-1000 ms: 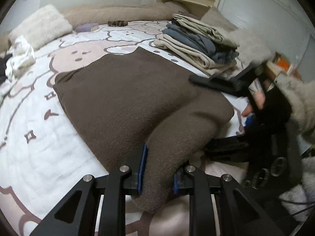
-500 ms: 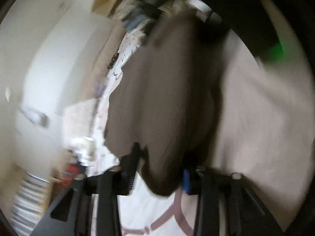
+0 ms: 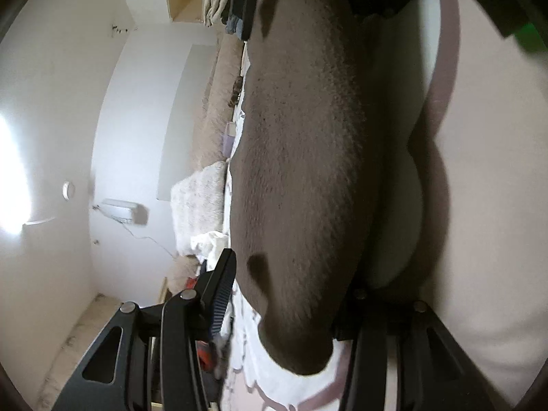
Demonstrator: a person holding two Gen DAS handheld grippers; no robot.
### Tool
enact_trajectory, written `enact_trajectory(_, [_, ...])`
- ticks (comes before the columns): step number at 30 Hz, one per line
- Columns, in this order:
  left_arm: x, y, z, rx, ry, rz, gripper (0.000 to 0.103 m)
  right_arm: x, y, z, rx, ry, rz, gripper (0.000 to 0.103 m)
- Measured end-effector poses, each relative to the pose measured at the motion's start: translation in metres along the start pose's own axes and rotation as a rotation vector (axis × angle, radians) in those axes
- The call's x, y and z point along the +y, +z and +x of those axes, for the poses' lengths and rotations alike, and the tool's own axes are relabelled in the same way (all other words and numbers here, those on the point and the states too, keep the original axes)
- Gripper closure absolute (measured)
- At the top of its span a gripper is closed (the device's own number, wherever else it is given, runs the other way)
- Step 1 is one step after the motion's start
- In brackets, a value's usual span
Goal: Fold clothes
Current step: 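Lift the folded cardigan with the left gripper while the right gripper holds its other end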
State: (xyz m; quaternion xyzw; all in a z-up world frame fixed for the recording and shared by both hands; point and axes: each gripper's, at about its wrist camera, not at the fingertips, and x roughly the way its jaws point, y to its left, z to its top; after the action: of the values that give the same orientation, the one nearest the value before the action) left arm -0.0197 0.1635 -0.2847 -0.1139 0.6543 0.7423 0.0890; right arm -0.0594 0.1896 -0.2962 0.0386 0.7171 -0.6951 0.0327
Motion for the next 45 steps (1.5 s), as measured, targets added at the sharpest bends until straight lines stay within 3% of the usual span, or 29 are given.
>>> enact_trajectory(5, [0.005,-0.004,0.009,0.017,-0.013,-0.022,0.058,-0.002,0.009,0.011,-0.006,0.06,-0.032,0.065])
enact_trajectory(8, [0.012,-0.007,0.012,0.025,-0.052,-0.055,0.062,-0.01,0.013,0.023,-0.005,0.15,-0.022,0.067])
enact_trajectory(9, [0.017,-0.01,0.018,0.035,-0.096,-0.085,0.064,-0.013,0.014,0.025,-0.009,0.171,-0.027,0.074])
enact_trajectory(14, [0.056,-0.021,0.034,0.046,-0.324,-0.259,0.078,-0.032,0.017,0.025,-0.064,0.192,-0.14,0.082])
enact_trajectory(16, [0.094,-0.026,0.048,0.067,-0.514,-0.451,0.082,-0.045,0.018,0.03,-0.07,0.17,-0.158,0.082])
enact_trajectory(20, [0.155,-0.037,0.069,0.065,-0.669,-0.706,0.085,-0.071,0.029,0.045,-0.054,0.111,-0.161,0.084])
enact_trajectory(26, [0.214,-0.019,0.067,-0.019,-0.579,-0.74,0.086,-0.124,0.027,0.091,-0.005,0.017,-0.158,0.086])
enact_trajectory(33, [0.297,0.03,0.083,-0.131,-0.479,-0.748,0.086,-0.218,0.01,0.139,0.106,-0.094,-0.153,0.087])
enact_trajectory(38, [0.359,0.084,0.082,-0.241,-0.411,-0.751,0.087,-0.297,-0.025,0.17,0.214,-0.174,-0.12,0.087])
enact_trajectory(45, [0.43,0.19,0.084,-0.385,-0.298,-0.721,0.086,-0.388,-0.103,0.214,0.402,-0.283,-0.078,0.087])
